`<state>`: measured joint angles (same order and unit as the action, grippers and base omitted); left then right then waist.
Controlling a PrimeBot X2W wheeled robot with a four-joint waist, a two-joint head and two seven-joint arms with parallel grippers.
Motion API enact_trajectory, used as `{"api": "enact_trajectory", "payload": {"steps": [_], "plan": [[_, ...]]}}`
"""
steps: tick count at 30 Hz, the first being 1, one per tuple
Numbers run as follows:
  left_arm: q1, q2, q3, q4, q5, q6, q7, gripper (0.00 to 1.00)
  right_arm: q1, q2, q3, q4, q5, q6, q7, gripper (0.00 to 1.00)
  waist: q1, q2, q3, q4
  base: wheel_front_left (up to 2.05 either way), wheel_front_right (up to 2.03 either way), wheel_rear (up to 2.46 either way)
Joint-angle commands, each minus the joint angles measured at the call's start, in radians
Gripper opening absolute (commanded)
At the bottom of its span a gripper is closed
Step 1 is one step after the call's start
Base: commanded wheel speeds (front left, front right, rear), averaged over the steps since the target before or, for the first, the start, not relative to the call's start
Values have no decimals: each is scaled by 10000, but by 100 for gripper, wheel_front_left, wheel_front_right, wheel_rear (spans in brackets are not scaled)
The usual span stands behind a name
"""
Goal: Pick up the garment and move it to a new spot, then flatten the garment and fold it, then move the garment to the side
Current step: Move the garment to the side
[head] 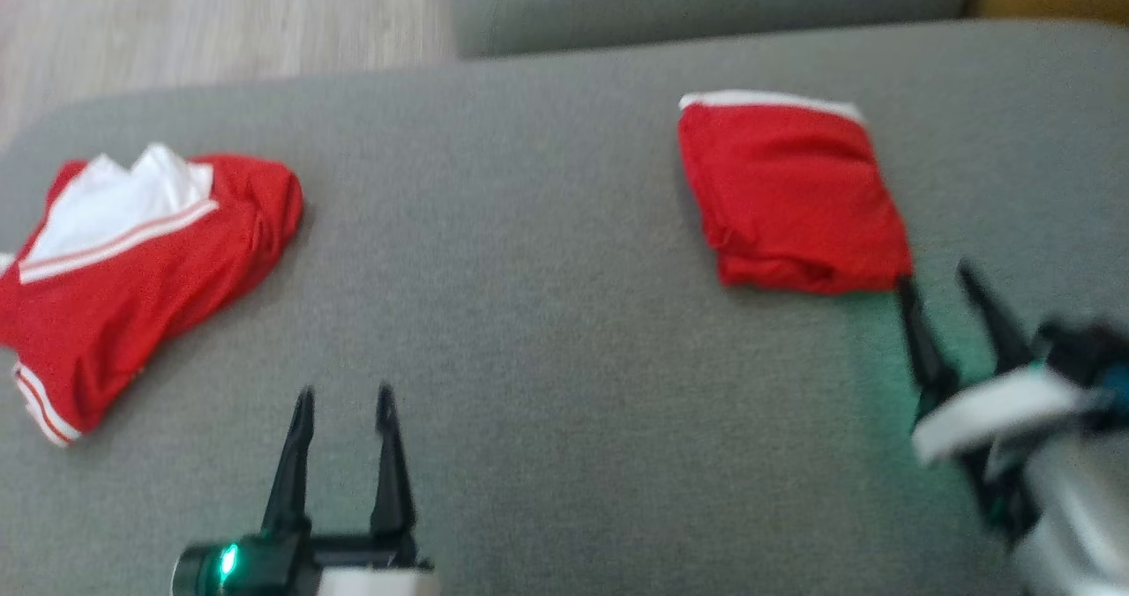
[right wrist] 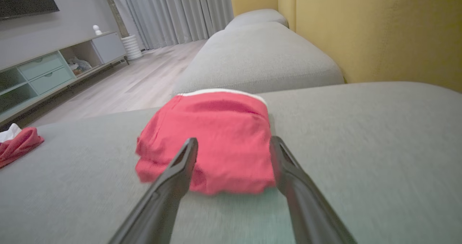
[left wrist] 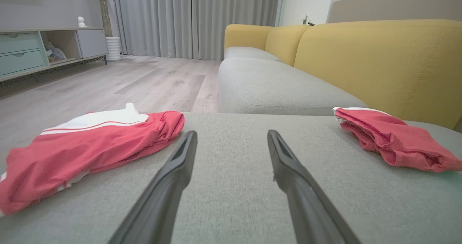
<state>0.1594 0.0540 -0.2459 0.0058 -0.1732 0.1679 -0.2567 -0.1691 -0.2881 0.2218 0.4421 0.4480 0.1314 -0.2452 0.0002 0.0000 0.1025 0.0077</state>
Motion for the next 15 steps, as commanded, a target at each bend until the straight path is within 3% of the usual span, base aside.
{"api": "enact_trajectory", "payload": {"steps": [1,10,15], "plan": [[-609,-37,168,-394,139,86,-51,100,-720,-400,253,-116,189,-7,63,100,-2,0,596,126,0,0,0],[-1659,-38,-603,-429,-7,370,-51,100,-3800,-1564,605,2185,1493,-7,2684,100,-2,0,1838,678,0,0,0],[-1955,-38,-833,-340,-110,518,-51,100,-4232,-1669,1443,2832,2228,-7,3487,100,-2,0,2190,847,0,0,0]]}}
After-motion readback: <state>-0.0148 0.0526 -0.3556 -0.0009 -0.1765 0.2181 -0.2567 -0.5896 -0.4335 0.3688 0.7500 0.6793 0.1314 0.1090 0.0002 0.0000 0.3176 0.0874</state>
